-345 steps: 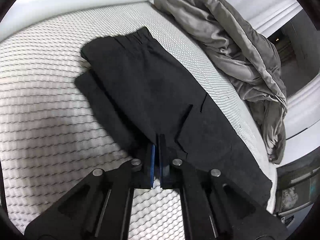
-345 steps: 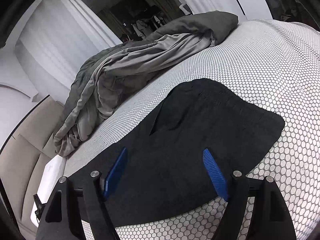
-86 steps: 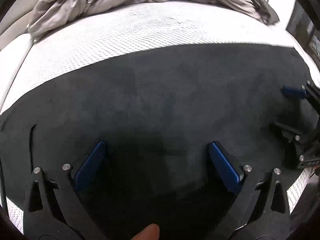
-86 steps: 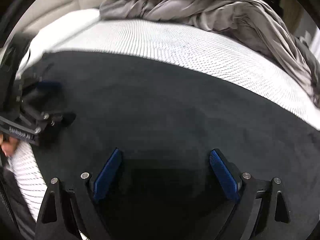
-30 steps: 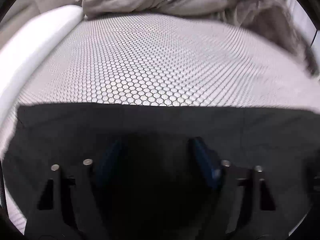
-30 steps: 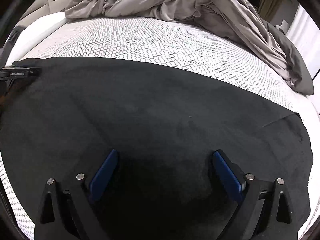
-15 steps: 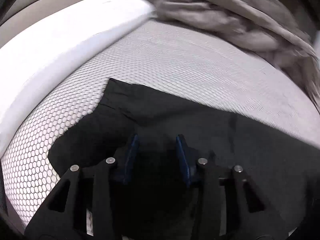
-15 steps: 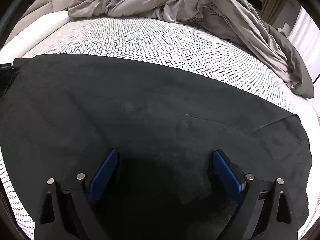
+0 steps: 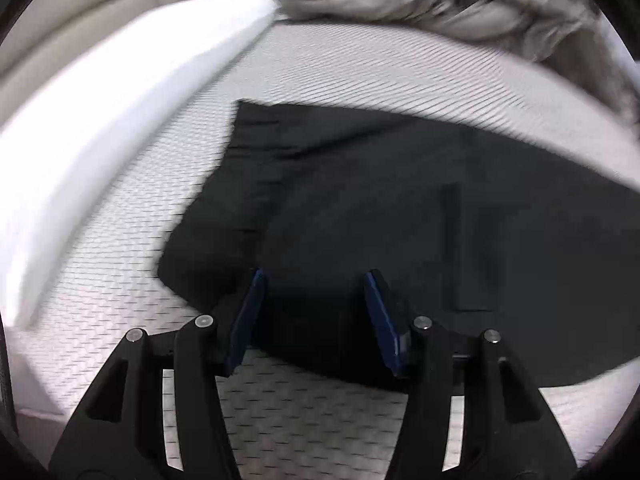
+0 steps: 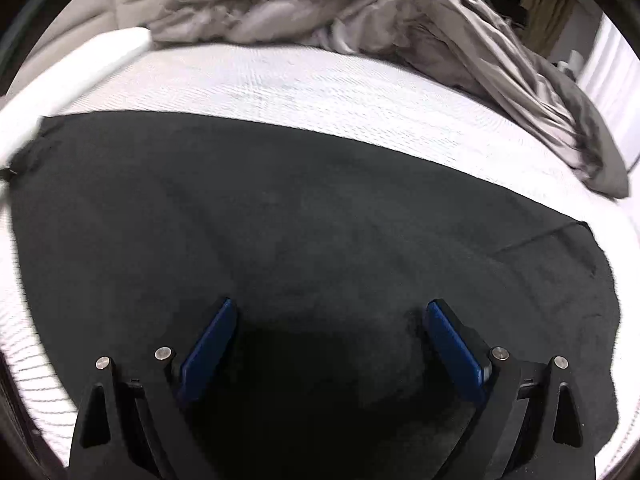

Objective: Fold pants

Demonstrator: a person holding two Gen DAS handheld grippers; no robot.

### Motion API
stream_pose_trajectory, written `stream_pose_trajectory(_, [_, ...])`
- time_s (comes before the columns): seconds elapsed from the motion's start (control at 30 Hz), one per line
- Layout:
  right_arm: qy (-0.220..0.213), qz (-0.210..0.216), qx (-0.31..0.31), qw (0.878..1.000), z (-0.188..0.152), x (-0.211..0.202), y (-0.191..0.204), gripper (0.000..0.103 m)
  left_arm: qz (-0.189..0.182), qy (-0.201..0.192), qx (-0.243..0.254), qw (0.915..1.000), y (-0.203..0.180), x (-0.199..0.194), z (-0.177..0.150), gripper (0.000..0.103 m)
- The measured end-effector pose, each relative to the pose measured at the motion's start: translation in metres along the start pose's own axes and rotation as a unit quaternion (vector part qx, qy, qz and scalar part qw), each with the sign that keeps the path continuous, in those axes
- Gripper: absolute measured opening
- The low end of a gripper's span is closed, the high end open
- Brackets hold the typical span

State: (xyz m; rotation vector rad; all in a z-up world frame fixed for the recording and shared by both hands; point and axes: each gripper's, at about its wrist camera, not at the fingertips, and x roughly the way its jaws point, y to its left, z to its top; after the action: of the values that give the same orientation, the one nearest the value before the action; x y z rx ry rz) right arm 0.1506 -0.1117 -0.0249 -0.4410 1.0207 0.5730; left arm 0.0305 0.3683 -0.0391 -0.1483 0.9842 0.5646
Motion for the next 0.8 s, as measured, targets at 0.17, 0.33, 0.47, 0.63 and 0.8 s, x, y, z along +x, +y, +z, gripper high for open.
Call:
stream_pose_trajectory(0.17, [0.003,-0.034,-0.041,0.999,-0.004,0.001,0.012,0.097,-0.064,-0.049,-0.026,0.9964,0.0,-0.04,0.004,0.049])
stream_pose_trajectory(0.33, [-0.018,0.02,-0.064,0.998,-0.009,-0.014,0.024,0.097,-0.166,-0.106,0.02,0.9802,-0.081,-0.084,0.006,0.071])
stream_pose_trajectory(0.47, [-0.02,0.01,-0.115,0.993,-0.034,-0.017,0.021,0.097,-0.224,-0.113,0.082,0.9647,-0.181,-0.107,0.006,0.086])
stream_pose_trajectory(0.63, [0.0,-0.04,-0.001,0.999,-0.07,-0.027,-0.071,0.097,-0.243,-0.084,0.166,0.9521,-0.267,-0.107,-0.027,0.102])
stream_pose_trajectory(0.8, [0.037,-0.158,0.117,0.98,-0.109,-0.039,-0.162,0.096,-0.254,-0.044,0.216,0.9416,-0.321,-0.11,-0.087,0.102])
